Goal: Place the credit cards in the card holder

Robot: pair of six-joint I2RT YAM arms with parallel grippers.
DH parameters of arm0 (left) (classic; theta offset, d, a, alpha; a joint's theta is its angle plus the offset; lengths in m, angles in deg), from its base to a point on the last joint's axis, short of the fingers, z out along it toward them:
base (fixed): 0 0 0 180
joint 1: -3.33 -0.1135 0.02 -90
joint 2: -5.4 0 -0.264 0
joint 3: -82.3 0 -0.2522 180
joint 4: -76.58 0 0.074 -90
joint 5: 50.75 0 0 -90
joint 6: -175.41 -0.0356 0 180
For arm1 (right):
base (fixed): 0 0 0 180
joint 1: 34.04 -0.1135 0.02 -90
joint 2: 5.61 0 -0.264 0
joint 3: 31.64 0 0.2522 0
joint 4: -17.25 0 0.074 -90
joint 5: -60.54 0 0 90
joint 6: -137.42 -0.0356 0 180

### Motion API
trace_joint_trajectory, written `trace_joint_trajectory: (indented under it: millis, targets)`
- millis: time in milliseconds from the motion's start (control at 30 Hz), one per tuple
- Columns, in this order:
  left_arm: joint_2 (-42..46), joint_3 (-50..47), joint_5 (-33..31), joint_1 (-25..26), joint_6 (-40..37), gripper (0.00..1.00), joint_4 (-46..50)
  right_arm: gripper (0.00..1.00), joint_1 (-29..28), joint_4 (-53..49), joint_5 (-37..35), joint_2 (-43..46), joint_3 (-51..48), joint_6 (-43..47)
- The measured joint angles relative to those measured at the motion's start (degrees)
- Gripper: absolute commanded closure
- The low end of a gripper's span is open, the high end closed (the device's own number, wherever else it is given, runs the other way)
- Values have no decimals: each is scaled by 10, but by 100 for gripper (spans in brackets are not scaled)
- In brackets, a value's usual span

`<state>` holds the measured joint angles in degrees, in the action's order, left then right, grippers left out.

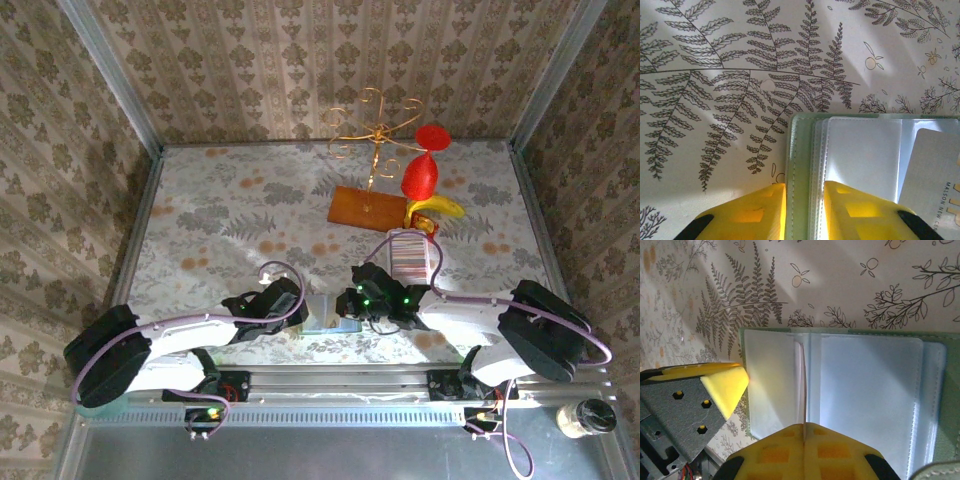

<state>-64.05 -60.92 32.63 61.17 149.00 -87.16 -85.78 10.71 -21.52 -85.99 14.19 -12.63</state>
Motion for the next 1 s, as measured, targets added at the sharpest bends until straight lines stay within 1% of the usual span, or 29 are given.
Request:
trace_joint_trajectory:
  millis: [167, 1000]
  targets:
    - [-4, 0, 0, 3, 0, 75, 0, 100, -1, 0, -3, 23, -5, 0]
    - [-10, 4, 0, 7, 0, 77, -2, 100, -1, 4, -15, 22, -17, -11]
